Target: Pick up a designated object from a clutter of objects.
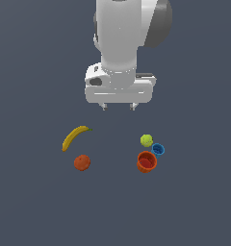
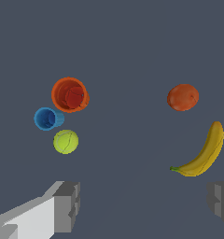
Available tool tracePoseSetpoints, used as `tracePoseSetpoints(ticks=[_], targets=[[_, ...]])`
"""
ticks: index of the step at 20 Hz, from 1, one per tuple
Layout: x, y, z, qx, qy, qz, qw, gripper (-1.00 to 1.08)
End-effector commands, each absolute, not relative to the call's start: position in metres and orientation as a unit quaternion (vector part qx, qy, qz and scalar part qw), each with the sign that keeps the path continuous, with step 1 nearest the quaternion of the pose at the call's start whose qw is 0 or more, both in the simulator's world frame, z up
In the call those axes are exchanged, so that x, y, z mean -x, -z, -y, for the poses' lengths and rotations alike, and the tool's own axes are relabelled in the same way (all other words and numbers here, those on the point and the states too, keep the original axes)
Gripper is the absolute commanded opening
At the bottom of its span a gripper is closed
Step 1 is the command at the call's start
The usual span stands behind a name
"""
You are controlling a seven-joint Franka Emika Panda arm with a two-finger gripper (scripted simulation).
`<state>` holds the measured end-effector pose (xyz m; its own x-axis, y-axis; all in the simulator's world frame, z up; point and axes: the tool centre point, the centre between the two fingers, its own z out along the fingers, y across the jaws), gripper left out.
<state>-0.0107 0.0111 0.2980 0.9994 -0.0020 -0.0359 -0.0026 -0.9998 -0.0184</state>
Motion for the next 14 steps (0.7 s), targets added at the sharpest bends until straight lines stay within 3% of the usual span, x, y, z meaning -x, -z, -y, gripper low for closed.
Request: tracePoseSetpoints(ticks=[1, 14], targets=[[0.0107, -0.298, -0.0111, 1.0, -0.018, -0.001, 0.009, 0.28], [0.0038, -0.2923, -0.0174, 1.0, -0.012, -0.005, 0.009, 0.28]])
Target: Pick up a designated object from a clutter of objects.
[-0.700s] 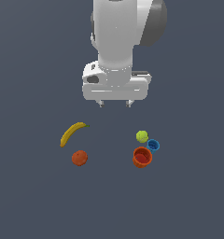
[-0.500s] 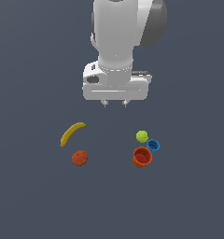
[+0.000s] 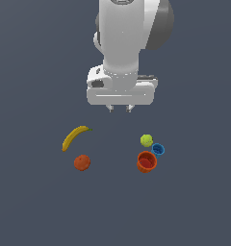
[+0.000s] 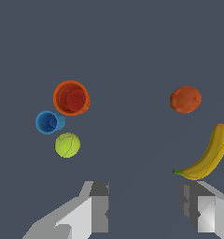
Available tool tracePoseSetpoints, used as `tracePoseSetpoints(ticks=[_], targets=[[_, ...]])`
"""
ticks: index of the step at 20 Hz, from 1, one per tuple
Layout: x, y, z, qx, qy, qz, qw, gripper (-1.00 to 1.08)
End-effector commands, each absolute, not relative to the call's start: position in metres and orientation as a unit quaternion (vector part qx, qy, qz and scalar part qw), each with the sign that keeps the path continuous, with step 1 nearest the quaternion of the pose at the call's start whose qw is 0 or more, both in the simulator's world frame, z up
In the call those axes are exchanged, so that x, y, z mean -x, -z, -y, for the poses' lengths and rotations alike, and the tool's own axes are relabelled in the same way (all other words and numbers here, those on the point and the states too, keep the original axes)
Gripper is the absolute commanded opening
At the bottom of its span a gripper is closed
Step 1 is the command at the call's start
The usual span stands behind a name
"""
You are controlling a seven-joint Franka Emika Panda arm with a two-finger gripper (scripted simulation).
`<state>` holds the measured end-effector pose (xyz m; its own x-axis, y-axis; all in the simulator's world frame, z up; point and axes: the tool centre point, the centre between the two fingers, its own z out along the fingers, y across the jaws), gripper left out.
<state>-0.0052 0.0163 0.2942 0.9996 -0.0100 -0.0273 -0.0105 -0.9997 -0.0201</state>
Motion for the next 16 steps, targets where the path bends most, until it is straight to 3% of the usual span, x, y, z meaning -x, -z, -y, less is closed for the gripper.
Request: tracePoseSetpoints(ticks=[1, 16], targets=[[0.002, -0.291, -0.018, 1.0, -0.011, -0.005, 0.008, 0.28], [-0.045, -0.226, -0.063, 0.999, 0.045, 0.008, -0.016, 0.28]])
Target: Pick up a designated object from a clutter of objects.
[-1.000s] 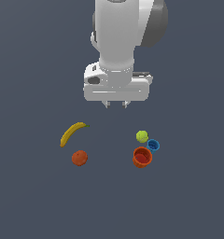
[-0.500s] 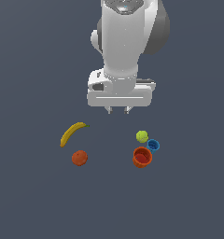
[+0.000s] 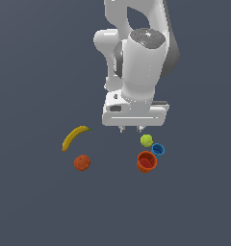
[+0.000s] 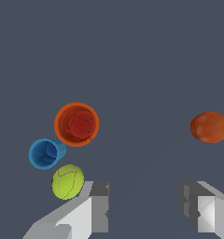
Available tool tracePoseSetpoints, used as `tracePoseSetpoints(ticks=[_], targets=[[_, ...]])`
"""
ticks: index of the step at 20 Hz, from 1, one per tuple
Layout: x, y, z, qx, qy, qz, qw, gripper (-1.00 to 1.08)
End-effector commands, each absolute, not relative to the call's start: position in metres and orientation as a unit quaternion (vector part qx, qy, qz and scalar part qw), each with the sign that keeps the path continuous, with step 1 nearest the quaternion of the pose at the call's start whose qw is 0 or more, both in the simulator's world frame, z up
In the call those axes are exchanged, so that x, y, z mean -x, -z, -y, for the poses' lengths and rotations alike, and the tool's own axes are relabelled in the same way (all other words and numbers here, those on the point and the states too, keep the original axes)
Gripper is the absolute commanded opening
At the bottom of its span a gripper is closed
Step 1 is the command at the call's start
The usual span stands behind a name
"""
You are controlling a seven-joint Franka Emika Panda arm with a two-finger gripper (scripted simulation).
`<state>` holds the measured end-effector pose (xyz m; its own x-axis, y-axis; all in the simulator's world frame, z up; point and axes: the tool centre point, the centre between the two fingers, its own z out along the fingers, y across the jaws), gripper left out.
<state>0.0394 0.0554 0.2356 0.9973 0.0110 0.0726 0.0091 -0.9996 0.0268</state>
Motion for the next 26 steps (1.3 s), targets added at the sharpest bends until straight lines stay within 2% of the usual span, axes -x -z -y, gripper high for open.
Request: tracePoseSetpoints(ticks=[1, 15, 26], targets=[[-0.049, -0.219, -0.068, -0.999, -0.05, -0.01, 0.017, 0.28], [-0.08, -0.131, -0.147, -0.991, -0.126, -0.046, 0.022, 0.28], [-0.081, -0.099, -0.178, -0.986, -0.153, -0.064, 0.016, 0.28]])
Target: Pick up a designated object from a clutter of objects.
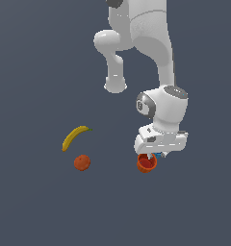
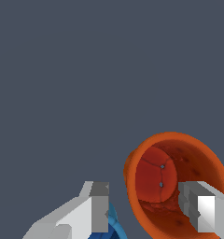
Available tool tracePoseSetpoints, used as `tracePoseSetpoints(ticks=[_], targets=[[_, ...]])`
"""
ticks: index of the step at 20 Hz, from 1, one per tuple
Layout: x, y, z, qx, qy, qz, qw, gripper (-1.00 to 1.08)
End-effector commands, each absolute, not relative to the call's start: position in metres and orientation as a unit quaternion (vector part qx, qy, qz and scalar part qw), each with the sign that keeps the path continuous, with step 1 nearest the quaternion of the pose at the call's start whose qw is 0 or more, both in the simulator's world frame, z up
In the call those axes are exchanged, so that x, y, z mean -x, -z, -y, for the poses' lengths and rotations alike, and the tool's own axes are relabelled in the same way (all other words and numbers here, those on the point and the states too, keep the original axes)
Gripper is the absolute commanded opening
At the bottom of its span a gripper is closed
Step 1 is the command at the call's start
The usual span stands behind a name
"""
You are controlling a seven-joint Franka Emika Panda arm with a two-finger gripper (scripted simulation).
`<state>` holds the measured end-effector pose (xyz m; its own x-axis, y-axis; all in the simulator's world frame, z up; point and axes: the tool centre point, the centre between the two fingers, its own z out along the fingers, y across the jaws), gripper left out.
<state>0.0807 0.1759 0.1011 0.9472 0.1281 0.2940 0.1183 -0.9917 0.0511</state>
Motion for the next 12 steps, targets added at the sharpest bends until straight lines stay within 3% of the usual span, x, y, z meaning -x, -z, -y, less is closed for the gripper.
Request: tracePoseSetpoints(ticks=[1, 12], targets=[[-0.081, -0.098, -0.179, -0.986, -0.153, -0.064, 0.015, 0.28], [-0.085, -0.082, -0.179, -0.986, -0.153, -0.064, 0.015, 0.28]])
